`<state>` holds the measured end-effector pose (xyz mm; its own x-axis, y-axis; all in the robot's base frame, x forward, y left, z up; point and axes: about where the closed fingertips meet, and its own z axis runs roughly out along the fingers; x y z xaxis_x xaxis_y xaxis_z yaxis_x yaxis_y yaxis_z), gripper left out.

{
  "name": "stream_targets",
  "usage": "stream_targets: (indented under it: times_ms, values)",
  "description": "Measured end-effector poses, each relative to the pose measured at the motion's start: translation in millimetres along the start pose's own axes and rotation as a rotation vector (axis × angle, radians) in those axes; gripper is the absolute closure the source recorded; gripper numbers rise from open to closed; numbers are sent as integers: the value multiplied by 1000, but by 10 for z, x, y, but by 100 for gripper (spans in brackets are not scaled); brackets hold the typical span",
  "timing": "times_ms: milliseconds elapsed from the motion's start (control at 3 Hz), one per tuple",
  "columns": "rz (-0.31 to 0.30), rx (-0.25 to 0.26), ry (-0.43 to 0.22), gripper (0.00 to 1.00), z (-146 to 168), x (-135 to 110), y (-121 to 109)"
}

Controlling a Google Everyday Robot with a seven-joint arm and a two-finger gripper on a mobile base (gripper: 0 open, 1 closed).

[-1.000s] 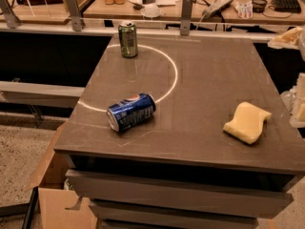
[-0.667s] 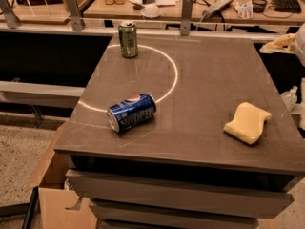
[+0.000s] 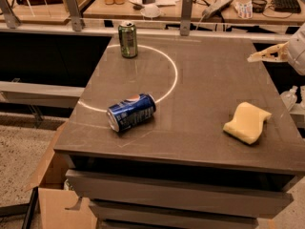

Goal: Move sponge near green can

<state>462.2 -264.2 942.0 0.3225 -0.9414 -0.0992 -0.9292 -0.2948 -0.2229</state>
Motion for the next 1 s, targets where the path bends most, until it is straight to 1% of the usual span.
stream_targets:
  times_ms: [333, 667, 1000]
  values:
    - [3, 2, 0, 0, 0, 0, -6]
    - [-80, 13, -35, 0, 55, 31, -67]
    - [-236, 13, -131, 0, 219, 65, -127]
